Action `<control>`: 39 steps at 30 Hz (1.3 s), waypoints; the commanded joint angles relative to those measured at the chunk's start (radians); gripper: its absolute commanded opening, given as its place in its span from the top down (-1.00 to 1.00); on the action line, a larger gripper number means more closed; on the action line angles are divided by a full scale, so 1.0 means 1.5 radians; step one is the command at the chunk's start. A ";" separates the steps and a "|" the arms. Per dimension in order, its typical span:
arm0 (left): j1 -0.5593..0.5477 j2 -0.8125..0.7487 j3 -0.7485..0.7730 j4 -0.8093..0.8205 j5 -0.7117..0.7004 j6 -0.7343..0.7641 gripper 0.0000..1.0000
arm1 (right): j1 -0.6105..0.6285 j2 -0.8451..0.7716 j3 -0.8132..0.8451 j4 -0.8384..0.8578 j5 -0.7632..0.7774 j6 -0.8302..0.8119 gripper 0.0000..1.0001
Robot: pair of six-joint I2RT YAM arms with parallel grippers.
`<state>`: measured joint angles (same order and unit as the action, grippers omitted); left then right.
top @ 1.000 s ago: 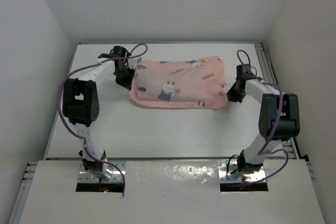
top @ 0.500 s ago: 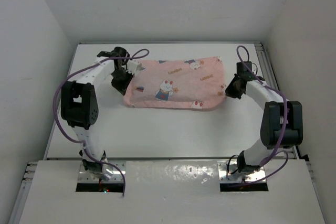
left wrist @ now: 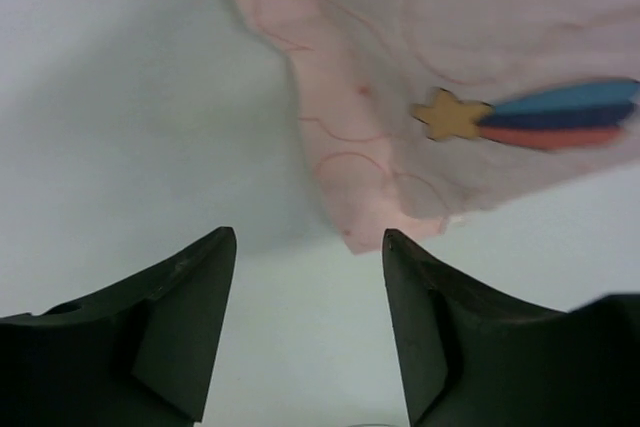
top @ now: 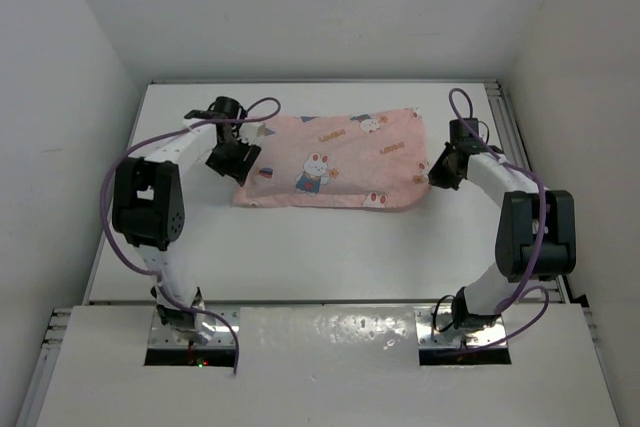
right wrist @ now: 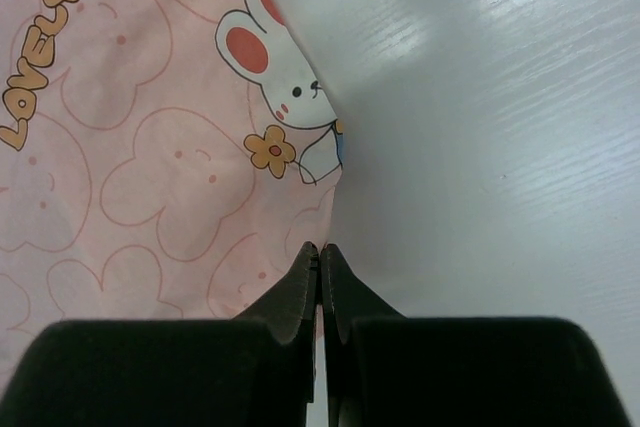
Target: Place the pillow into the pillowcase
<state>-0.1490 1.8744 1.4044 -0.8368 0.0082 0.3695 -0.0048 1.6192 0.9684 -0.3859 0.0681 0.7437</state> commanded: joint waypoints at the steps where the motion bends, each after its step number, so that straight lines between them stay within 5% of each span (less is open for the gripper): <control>1: 0.004 -0.057 -0.020 -0.031 0.145 0.042 -0.14 | -0.002 0.003 -0.004 0.013 0.000 -0.005 1.00; 14: 0.009 0.022 -0.070 0.058 0.141 -0.045 -0.36 | -0.002 -0.001 -0.003 0.012 0.002 -0.011 1.00; 17: 0.009 0.036 -0.065 0.053 0.185 -0.048 0.01 | -0.002 -0.002 -0.003 0.009 0.003 -0.008 1.00; 18: 0.011 0.041 -0.061 0.043 0.198 -0.043 0.76 | -0.002 -0.002 -0.003 0.008 0.002 -0.007 1.00; 19: 0.012 0.048 -0.045 0.013 0.216 -0.038 1.00 | -0.002 -0.006 -0.004 0.005 0.003 -0.006 1.00; 28: 0.011 0.063 0.177 -0.299 0.129 0.090 1.00 | -0.003 -0.066 -0.016 -0.059 -0.002 -0.025 1.00; 37: 0.010 0.059 0.060 -0.321 0.094 0.095 1.00 | -0.002 -0.105 -0.131 -0.029 -0.035 0.021 1.00; 39: 0.010 0.058 0.048 -0.321 0.080 0.093 0.75 | -0.002 -0.098 -0.128 -0.042 -0.030 0.025 1.00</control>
<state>-0.1387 1.9793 1.4857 -1.2564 0.1688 0.4961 -0.0044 1.4731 0.7723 -0.4526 0.0242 0.7544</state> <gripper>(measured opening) 0.088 0.002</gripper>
